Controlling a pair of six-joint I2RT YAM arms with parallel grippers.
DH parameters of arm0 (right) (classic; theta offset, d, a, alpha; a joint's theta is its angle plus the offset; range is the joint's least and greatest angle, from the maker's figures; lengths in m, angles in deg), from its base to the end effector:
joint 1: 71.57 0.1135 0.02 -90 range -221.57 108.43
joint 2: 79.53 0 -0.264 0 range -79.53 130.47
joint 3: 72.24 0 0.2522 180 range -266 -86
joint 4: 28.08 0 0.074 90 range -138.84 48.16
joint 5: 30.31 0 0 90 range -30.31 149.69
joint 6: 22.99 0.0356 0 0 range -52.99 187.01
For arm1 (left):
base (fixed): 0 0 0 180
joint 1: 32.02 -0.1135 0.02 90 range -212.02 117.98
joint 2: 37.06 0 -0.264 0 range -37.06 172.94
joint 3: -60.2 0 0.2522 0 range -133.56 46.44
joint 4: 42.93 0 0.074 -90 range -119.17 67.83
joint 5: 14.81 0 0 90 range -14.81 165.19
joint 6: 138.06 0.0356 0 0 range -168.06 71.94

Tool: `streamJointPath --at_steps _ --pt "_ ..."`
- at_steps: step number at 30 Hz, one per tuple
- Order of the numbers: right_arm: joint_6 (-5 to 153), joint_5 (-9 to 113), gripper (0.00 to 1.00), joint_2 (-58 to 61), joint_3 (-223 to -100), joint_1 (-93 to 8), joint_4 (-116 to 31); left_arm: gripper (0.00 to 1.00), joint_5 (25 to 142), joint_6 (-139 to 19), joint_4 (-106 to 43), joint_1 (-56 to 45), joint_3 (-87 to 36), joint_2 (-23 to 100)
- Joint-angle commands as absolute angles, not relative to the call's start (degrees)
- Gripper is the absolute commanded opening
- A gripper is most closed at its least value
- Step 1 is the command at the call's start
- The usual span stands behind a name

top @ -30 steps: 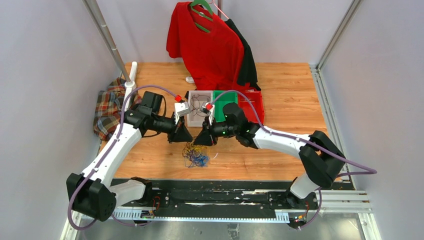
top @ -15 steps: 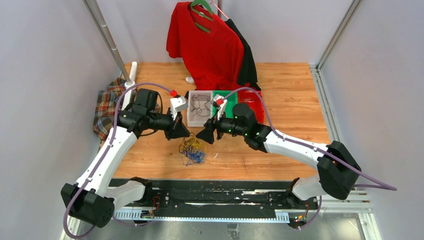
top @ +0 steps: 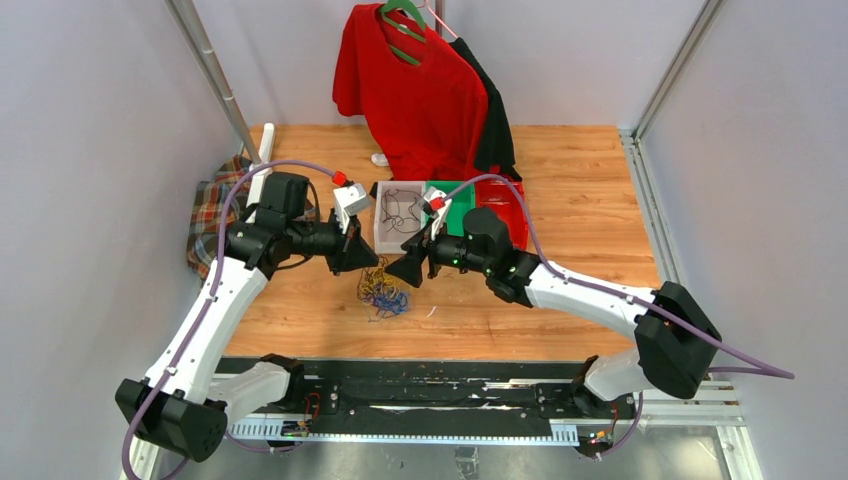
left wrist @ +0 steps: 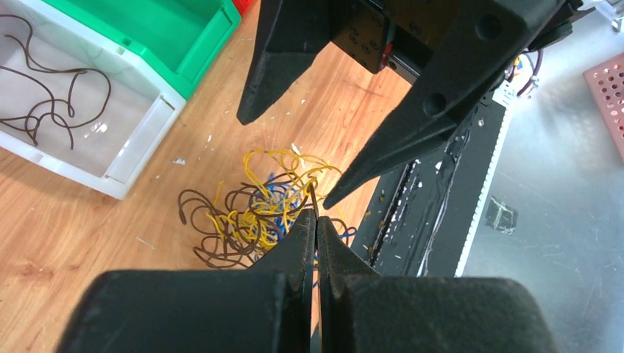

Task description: Untangle the cables

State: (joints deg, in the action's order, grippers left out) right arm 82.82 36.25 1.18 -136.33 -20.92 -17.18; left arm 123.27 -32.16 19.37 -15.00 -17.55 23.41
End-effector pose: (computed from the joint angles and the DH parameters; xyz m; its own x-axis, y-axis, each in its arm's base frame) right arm 0.1952 0.2604 0.2913 -0.3225 0.0009 -0.9466 -0.9069 0.2862 0.3092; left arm 0.1833 -0.0838 0.3490 -0.4591 0.3320 -0.8240 0.8571 0.4096 -0.3125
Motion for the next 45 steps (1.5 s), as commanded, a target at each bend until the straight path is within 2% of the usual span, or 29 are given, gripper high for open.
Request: streamJointPath --at_steps 1,11,23,28,35,45 --pt "83.29 36.86 0.71 1.29 -138.4 -19.38 -13.82 0.01 123.06 -33.32 18.44 -14.97 -19.57 22.71" --pt "81.79 43.16 0.72 5.86 -142.15 -17.17 -13.78 0.01 127.15 -36.08 18.38 -14.97 -20.79 23.05" --pt "83.74 47.89 0.72 12.81 -142.18 -16.99 -5.99 0.01 132.84 -41.1 18.3 -14.88 -25.9 23.67" --pt "83.74 51.54 0.72 13.87 -137.55 -17.61 -1.63 0.01 133.35 -43.2 18.37 -14.9 -30.08 23.15" --pt "83.25 53.57 0.68 12.94 -129.89 -19.91 -0.62 0.01 132.34 -43.73 19.8 -14.88 -39.95 23.07" --pt "81.6 58.12 0.63 9.38 -122.91 -23.29 -1.26 0.01 127.92 -42.65 20.52 -14.88 -48.05 23.32"
